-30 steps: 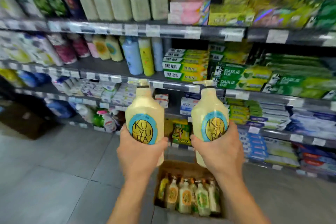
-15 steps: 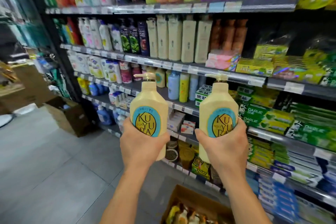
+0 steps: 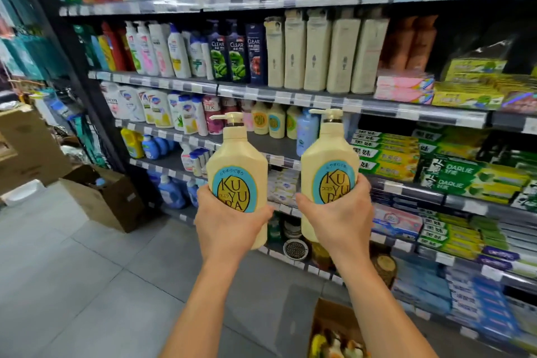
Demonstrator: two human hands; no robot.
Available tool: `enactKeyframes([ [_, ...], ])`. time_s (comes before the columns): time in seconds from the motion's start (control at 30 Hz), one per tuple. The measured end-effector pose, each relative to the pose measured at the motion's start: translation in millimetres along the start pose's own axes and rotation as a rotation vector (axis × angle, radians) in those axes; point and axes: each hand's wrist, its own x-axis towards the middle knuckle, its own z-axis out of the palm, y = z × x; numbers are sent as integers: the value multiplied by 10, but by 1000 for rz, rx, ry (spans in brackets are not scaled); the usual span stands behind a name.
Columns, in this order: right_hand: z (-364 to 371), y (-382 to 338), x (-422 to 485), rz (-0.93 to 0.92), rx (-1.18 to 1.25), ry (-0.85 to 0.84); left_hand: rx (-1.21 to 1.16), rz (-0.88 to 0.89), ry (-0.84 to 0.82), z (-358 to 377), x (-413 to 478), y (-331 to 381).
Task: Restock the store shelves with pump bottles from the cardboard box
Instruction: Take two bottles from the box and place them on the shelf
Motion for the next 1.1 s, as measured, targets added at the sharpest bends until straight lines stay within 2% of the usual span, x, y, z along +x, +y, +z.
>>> enactKeyframes([
  [0.2,888,-199,-127,45,-60,88,-31,8,-91,-239,827,-432],
  [0.43,1542,-182,149,86,-136,90,-6,-39,-180,-61,1537,-822],
  [0.6,2095,7,645,258,-110,-16,25,-100,-225,280,2223,-1093],
  [0.73,2603,199,1198,376,-141,-35,26,-114,-250,650,2845,-1212],
  [1.1,3669,746,2386,446,-283,-11,70,-151,-371,1452,4163,-1619],
])
